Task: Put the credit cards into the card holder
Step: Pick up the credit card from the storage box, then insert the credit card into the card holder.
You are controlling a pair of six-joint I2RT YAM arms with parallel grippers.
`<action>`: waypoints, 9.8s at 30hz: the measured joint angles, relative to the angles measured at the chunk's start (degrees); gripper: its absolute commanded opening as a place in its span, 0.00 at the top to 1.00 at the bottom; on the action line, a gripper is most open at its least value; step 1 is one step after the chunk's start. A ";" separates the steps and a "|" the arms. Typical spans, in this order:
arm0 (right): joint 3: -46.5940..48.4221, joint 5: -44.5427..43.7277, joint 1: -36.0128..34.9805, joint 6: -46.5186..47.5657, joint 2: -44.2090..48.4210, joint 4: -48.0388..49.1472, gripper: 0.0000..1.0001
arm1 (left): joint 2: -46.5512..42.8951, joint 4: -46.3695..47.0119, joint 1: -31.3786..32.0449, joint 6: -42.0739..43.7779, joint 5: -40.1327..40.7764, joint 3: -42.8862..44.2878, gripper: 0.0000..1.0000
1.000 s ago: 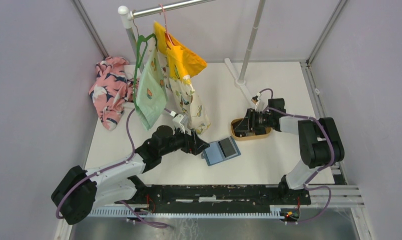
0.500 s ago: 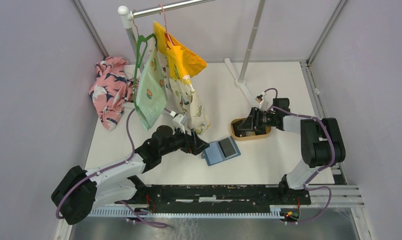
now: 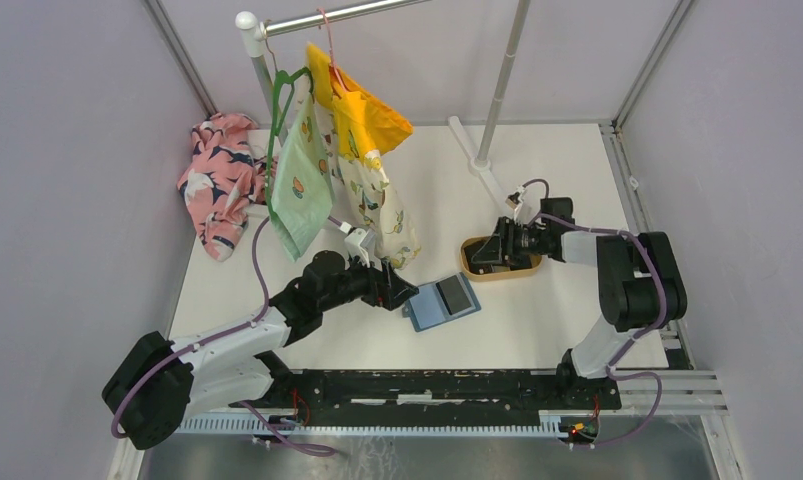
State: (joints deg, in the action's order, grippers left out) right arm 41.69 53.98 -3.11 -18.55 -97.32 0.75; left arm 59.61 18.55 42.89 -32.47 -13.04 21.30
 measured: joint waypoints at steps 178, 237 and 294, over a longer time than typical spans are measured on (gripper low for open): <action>7.30 15.80 -17.77 64.57 14.38 -39.63 0.53 | 18.60 0.37 8.04 11.17 -18.64 9.42 0.98; 0.74 6.71 -13.99 42.53 13.33 -22.23 1.00 | 10.73 -23.61 21.46 -1.05 28.92 9.90 0.26; 16.83 -22.05 -24.68 22.10 -2.73 -29.09 0.92 | 22.43 -23.96 19.58 -1.20 36.94 13.07 0.83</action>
State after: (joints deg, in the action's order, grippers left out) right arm 58.52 31.92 -27.79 3.55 -100.05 -28.34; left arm 82.04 -5.41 62.48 -33.67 23.90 34.37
